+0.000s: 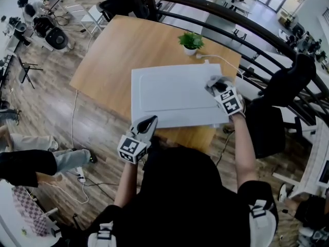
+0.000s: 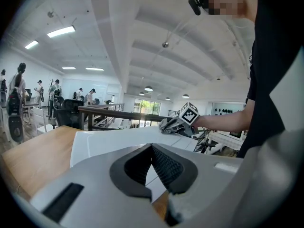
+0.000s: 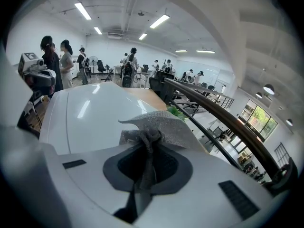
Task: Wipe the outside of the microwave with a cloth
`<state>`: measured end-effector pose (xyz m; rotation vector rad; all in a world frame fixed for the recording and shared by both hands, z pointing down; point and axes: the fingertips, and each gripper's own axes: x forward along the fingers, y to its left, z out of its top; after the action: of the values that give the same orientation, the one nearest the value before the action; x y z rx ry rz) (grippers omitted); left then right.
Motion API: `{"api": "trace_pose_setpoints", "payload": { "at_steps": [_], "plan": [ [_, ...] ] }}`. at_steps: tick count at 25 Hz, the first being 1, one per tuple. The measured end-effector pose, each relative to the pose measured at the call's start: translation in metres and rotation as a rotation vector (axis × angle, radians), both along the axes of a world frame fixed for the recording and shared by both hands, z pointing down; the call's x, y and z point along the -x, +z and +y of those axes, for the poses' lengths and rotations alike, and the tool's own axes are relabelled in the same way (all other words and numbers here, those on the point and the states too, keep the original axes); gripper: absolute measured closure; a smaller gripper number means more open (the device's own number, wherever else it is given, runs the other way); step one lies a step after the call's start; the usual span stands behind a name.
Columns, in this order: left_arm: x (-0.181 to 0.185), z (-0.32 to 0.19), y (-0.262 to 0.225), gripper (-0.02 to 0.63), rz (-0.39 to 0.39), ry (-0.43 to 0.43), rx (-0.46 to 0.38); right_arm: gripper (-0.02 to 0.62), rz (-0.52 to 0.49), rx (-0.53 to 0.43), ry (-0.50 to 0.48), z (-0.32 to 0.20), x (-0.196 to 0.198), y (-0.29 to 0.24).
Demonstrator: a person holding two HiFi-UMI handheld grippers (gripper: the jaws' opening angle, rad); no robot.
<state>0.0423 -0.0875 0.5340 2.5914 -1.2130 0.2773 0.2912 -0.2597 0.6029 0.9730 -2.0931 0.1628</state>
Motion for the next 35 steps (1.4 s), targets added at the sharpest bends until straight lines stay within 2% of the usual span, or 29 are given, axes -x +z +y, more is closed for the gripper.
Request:
{"api": "trace_pose_setpoints", "payload": {
  "at_steps": [10, 19, 27, 35],
  "plan": [
    [-0.007, 0.005, 0.003, 0.606, -0.001, -0.023, 0.001, 0.578, 0.002, -0.009, 0.012, -0.008, -0.021, 0.001],
    [-0.007, 0.007, 0.001, 0.606, -0.003, -0.047, -0.005, 0.578, -0.002, -0.004, 0.008, -0.021, -0.023, 0.002],
    [0.003, 0.013, 0.001, 0.606, -0.013, -0.09, 0.014, 0.578, -0.027, -0.066, 0.006, -0.059, -0.017, -0.012],
    [0.017, 0.021, 0.002, 0.606, -0.01, -0.11, 0.013, 0.578, -0.01, -0.043, 0.042, -0.073, -0.017, -0.009]
  ]
}}
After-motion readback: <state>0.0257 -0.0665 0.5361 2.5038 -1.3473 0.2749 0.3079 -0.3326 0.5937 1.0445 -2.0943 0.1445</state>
